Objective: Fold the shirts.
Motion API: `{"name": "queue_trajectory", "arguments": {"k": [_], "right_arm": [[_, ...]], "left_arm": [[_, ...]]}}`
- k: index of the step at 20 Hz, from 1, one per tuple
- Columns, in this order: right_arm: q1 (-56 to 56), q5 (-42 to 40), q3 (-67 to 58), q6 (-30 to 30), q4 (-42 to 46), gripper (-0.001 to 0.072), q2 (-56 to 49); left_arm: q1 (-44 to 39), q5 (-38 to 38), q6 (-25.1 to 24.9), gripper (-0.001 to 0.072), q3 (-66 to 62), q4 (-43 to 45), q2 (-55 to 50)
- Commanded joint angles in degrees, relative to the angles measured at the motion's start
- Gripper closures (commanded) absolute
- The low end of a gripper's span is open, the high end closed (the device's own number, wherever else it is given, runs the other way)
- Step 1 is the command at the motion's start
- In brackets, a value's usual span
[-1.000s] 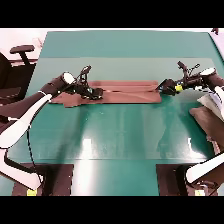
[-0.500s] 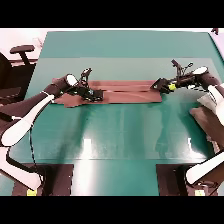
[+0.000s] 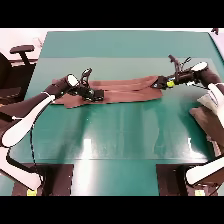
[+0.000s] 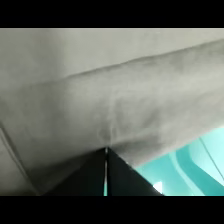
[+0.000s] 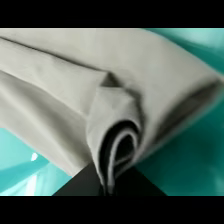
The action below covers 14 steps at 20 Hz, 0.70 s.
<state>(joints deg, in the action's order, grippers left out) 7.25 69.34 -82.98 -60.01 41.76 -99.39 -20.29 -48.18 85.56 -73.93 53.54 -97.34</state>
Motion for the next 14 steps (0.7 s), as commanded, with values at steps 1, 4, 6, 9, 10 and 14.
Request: {"name": "queue_trajectory", "arguments": {"k": [1,4,6,9,10,14], "right_arm": [[1.01,1.84,-0.13,0.09,-2.86,0.0691,4.94],[0.39,4.37,-0.2,0.09,-8.28,0.0692,9.09],[-0.46,5.05,-0.2,0.07,-8.37,0.0692,11.89],[-1.62,4.13,-0.2,-0.31,-8.83,0.0691,15.96],[-1.88,4.11,-0.2,-0.87,-8.83,0.0691,17.05],[-3.93,4.13,-0.2,-4.2,-9.31,0.0691,19.04]], "left_arm": [[-2.78,1.33,0.02,0.069,0.02,-0.31,-0.04],[-6.03,5.42,1.97,0.069,0.0,-0.15,-0.26],[-7.37,5.51,2.93,0.069,-0.46,-0.37,-1.84],[-9.84,3.93,2.91,0.069,-2.25,-2.29,-4.98],[-10.84,4.39,2.93,0.069,-3.15,-3.04,-5.62],[-14.64,6.34,4.09,0.069,-7.8,-4.04,-7.48]]}}
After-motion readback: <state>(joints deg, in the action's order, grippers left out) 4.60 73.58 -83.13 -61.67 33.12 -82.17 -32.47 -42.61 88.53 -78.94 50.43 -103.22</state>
